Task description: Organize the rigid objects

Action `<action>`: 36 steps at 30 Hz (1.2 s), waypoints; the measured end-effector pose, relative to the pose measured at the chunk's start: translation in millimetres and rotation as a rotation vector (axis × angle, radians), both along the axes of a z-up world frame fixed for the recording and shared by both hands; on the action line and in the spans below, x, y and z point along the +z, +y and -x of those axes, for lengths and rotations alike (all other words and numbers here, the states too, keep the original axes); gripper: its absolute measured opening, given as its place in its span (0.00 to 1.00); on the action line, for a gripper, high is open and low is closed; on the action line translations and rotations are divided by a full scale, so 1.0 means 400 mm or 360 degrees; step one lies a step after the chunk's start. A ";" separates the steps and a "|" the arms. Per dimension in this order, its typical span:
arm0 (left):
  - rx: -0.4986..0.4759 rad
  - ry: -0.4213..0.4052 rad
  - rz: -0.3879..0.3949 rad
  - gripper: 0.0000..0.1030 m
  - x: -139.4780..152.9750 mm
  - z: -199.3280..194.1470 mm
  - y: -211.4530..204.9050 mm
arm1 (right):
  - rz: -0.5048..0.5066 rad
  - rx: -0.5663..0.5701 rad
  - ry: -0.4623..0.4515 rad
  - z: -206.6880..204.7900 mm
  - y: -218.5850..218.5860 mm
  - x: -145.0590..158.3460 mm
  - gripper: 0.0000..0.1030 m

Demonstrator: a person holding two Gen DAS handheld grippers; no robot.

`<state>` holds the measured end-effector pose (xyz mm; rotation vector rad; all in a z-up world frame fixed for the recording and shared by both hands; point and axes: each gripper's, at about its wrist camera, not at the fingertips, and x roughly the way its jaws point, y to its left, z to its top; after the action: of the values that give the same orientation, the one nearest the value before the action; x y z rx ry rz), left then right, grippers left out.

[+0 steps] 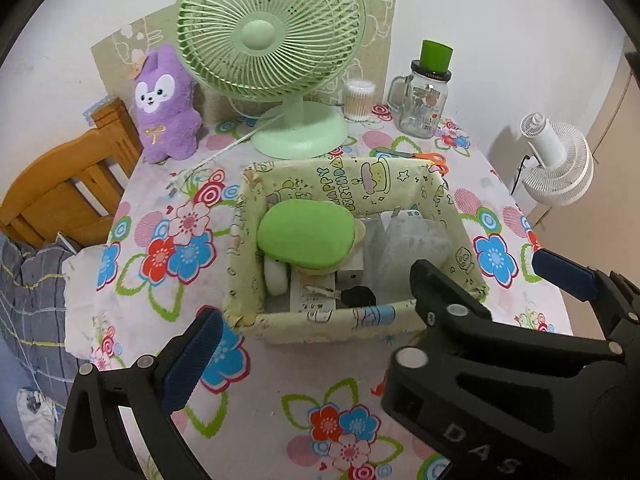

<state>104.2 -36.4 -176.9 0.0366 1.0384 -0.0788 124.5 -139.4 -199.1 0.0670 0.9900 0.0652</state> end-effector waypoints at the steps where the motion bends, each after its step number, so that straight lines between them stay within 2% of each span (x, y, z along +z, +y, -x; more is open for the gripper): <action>1: 0.0002 0.0003 0.0001 1.00 0.008 0.007 0.002 | -0.0010 0.0010 -0.0004 0.006 0.000 0.008 0.97; 6: -0.0013 -0.0052 -0.0044 1.00 0.067 0.054 0.004 | -0.0023 0.0056 -0.0047 0.045 0.004 0.061 0.97; 9: -0.0024 -0.0064 -0.0020 1.00 0.096 0.078 0.008 | -0.0051 0.0078 -0.0081 0.069 -0.001 0.094 0.97; 14: -0.0032 -0.0091 -0.0003 1.00 0.135 0.115 0.010 | -0.0011 0.0112 -0.0153 0.115 -0.005 0.151 0.97; 19: -0.0034 -0.0080 0.0008 1.00 0.172 0.145 0.016 | 0.0082 0.0056 -0.0240 0.162 -0.021 0.205 0.97; 23: -0.0024 -0.0086 -0.0005 1.00 0.200 0.165 0.025 | 0.0097 0.0039 -0.0261 0.195 -0.035 0.241 0.97; 29: -0.0015 -0.0167 -0.0078 1.00 0.254 0.203 0.037 | 0.0133 0.0024 -0.0318 0.241 -0.050 0.303 0.97; 33: 0.0000 -0.0200 -0.0054 1.00 0.286 0.225 0.055 | 0.0096 0.0011 -0.0349 0.263 -0.064 0.344 0.97; 36: 0.0031 -0.0222 -0.0007 1.00 0.312 0.238 0.076 | 0.0127 -0.0014 -0.0352 0.273 -0.074 0.369 0.97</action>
<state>9.2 -5.9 -52.1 0.0354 0.8992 -0.0554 15.3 -168.9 -51.4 -0.0091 0.7702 0.0247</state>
